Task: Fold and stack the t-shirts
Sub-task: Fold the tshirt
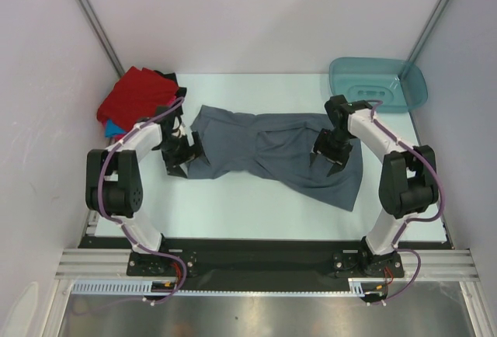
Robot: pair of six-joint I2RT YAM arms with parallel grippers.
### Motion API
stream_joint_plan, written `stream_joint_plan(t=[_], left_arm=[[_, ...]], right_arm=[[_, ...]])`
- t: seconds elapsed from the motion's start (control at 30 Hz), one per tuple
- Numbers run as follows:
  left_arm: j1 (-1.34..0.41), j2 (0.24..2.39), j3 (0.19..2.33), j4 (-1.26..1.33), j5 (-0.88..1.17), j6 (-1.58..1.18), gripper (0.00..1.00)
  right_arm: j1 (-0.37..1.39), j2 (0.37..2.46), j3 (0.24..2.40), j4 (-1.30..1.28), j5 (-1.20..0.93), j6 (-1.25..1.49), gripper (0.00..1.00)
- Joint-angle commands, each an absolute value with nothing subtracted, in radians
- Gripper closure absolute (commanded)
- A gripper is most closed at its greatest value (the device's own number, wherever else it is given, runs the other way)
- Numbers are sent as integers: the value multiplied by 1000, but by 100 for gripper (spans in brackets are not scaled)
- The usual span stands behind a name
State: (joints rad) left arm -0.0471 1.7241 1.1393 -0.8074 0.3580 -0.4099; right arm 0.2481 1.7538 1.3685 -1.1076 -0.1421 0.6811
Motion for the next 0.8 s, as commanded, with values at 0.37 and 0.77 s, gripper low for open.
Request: stream_joint_plan(t=[0.37,0.77], left_arm=[[-55,1790,1305,-756,253,-362,0],[-67,1772,1243,-726,250,-353,6]], right_arm=[[245,1706,1365,-1071,-210,669,34],[245,1724,1373,-1065,-230,657,36]])
